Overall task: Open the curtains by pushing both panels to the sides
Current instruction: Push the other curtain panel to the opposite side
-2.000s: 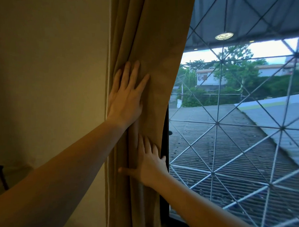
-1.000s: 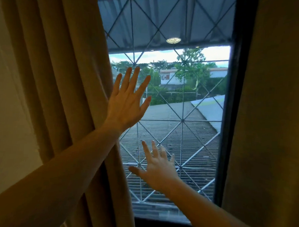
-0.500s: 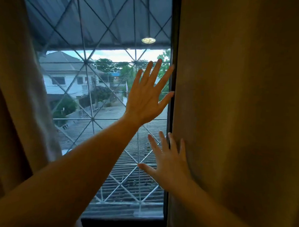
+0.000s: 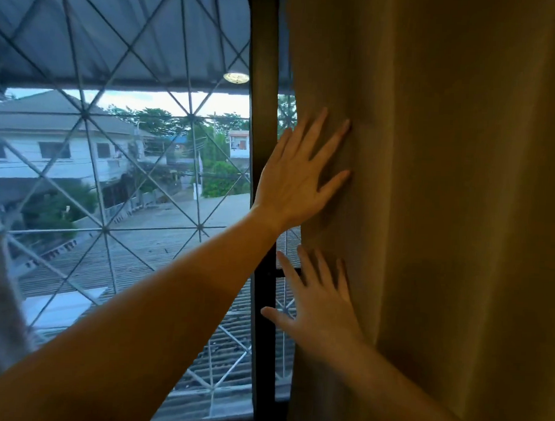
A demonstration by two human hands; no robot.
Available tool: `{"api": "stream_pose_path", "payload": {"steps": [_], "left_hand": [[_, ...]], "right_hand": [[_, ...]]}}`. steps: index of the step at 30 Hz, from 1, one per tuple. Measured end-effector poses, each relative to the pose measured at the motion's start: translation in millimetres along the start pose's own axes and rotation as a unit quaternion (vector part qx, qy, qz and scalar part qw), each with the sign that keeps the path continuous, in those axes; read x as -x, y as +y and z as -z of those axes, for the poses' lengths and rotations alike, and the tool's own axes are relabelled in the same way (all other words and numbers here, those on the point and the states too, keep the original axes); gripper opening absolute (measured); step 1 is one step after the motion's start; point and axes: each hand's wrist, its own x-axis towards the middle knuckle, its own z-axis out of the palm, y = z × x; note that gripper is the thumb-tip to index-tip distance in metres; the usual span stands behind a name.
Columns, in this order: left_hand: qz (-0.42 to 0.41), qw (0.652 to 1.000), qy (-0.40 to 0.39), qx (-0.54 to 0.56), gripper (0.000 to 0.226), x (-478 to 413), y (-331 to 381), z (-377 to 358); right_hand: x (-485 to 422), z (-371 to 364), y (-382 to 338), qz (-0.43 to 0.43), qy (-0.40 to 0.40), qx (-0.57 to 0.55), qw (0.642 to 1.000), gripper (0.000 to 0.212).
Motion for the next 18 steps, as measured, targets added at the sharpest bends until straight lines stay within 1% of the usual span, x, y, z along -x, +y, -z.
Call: {"api": "stream_pose_path", "payload": {"steps": [7,11,18], "left_hand": [[-0.01,0.999,0.004,0.033,0.081,-22,11,-50],[-0.026,0.998,0.031,0.055,0.082,-37,19,-73],[-0.051,0.997,0.055,0.035,0.086,-49,37,-100]], "right_hand": [[-3,-1,38,-0.02,0.021,0.001,1.0,0.094],[-10,2,60,-0.028,0.022,0.0,0.999,0.094],[-7,3,90,-0.033,0.036,0.023,0.999,0.092]]}}
